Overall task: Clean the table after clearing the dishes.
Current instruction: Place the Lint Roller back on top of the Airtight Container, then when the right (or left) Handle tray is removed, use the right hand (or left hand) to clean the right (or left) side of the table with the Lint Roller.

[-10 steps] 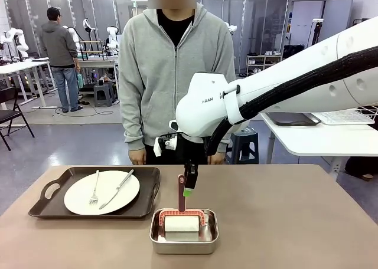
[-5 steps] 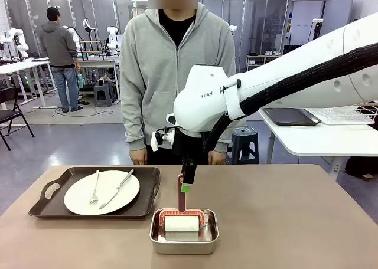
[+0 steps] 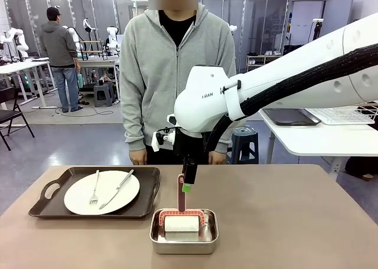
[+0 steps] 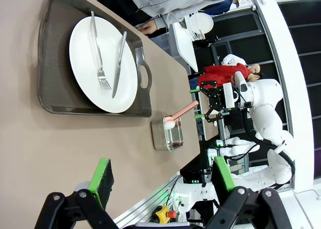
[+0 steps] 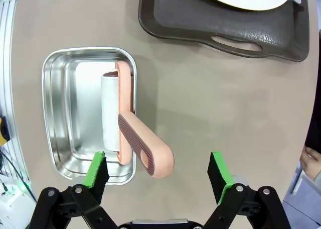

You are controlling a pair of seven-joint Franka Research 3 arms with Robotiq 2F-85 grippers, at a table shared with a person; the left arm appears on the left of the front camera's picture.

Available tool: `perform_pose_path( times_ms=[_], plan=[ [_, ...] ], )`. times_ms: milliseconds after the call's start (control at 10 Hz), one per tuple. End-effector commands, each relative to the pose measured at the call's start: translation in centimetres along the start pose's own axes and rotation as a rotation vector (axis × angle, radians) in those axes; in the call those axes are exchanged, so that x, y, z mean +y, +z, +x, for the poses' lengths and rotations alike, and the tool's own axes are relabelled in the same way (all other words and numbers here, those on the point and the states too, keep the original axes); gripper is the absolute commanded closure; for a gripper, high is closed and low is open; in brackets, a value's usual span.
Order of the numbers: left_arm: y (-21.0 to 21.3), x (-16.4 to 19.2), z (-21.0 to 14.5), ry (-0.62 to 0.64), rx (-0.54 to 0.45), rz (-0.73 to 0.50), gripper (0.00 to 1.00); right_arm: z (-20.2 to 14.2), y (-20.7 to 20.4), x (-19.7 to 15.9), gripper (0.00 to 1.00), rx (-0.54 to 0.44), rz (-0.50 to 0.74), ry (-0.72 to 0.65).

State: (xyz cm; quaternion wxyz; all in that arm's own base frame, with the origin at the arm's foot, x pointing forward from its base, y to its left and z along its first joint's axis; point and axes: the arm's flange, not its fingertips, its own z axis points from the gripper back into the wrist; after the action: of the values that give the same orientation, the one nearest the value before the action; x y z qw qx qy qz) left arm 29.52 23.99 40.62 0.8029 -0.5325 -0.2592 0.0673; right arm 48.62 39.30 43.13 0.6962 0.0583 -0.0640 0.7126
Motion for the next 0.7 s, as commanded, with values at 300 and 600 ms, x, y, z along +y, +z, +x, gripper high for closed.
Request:
perform_pose_path(
  times_ms=[300,600],
  plan=[
    [0.31,-0.27,-0.01,-0.006,0.002,-0.007,0.0,0.15,0.12,0.12,0.0,-0.006,0.002,-0.001],
    [0.31,-0.27,-0.01,-0.006,0.002,-0.007,0.0,0.15,0.12,0.12,0.0,-0.006,0.002,-0.001]
  ],
)
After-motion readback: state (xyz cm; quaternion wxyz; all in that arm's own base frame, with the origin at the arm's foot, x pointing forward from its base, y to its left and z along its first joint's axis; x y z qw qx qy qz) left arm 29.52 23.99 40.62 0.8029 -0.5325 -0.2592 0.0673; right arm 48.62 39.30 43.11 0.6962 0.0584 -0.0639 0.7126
